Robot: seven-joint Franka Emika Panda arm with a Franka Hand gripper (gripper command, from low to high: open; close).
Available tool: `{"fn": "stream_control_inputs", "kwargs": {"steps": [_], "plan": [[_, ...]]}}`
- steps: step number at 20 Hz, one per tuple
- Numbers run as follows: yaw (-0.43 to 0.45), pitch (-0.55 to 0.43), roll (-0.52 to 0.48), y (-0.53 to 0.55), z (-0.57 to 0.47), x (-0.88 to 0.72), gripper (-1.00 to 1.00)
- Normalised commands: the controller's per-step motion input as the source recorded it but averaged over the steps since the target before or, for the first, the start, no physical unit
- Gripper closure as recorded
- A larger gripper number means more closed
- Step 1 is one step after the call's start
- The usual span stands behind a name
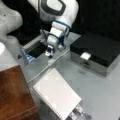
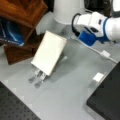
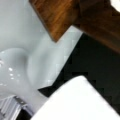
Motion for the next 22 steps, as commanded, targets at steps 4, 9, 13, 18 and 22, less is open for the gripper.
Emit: {"fn": "stream_control_inputs", "kwargs": {"steps": [4,9,13,18,22], "plan": [[-0.717,0.059,0.525,0.29,0.12,0.00,-1.00],[-0.539,-0.051,0.491,0.28,0.11,-0.07,-1.00],[-0.375,-0.163,0.487,0.13,0.00,-0.27,-1.00],[-0.267,-0.289,0.480,-0.03,-0.13,-0.40,-1.00],[-0.162,-0.343,0.449,-0.12,-0.25,-0.54,-1.00]]}}
